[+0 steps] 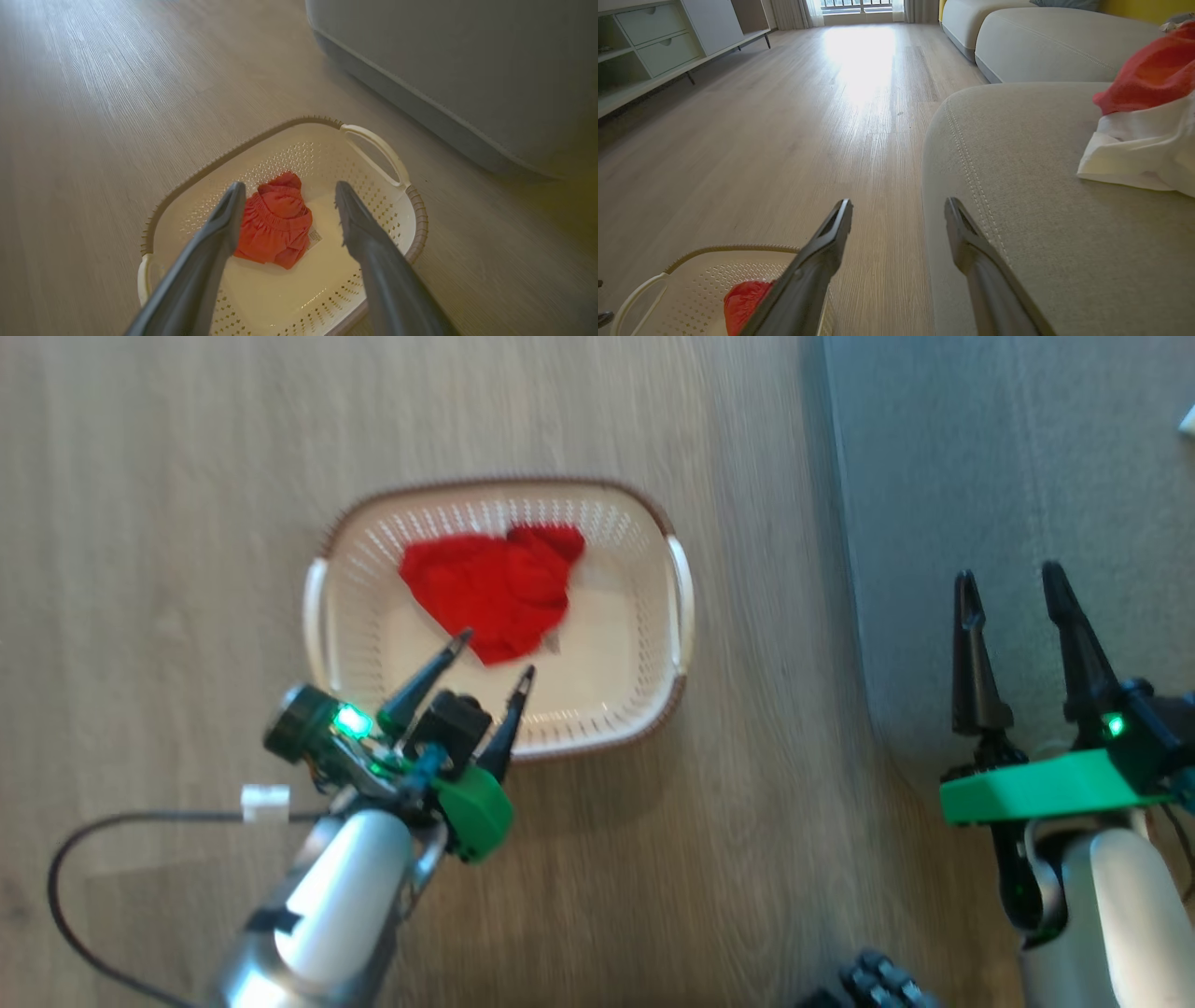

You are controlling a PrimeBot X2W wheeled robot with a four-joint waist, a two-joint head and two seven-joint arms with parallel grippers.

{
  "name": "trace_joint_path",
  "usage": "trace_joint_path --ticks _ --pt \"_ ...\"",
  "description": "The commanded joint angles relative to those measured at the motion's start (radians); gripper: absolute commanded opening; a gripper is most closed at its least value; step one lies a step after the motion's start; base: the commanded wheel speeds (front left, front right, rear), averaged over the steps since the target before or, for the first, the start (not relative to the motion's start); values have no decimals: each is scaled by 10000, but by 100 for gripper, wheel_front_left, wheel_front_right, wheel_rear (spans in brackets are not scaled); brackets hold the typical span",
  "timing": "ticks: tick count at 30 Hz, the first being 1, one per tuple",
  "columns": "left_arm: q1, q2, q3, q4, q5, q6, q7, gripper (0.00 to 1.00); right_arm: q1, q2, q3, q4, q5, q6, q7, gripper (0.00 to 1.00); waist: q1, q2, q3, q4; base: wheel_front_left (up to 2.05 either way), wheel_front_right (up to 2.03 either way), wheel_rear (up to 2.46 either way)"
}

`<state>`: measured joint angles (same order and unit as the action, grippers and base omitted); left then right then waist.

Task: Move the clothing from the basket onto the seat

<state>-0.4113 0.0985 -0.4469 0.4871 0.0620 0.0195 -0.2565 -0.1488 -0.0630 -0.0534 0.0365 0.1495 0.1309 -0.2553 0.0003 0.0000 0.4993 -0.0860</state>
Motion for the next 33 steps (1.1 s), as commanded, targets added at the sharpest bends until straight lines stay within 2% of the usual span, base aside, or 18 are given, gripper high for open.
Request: trace_joint_path --ticks 1,13,20,24,33 --pt "-555 285 218 229 9 -17 -53 100 -258 85 326 -342 -37 -2 -65 100 -3 0 1178 -682 0 0 0" --pt "-3409 1288 -519 3300 648 23 -53 100 -765 125 804 -815 893 -2 -65 100 -3 0 3252 -1925 0 0 0" --pt "-5293 1581 -777 5998 859 -399 81 100 -957 126 1252 -1123 1520 -2 -65 100 -3 0 4036 -2658 0 0 0" --pt "-6137 1649 -711 7025 777 -423 388 100 -973 126 1534 -1256 2108 -2 -65 100 -3 0 4275 -2945 0 0 0" --pt "-7052 1800 -1043 7811 949 -394 1036 100 -600 127 1642 -1496 2463 -2 -65 100 -3 0 4606 -3156 0 0 0"
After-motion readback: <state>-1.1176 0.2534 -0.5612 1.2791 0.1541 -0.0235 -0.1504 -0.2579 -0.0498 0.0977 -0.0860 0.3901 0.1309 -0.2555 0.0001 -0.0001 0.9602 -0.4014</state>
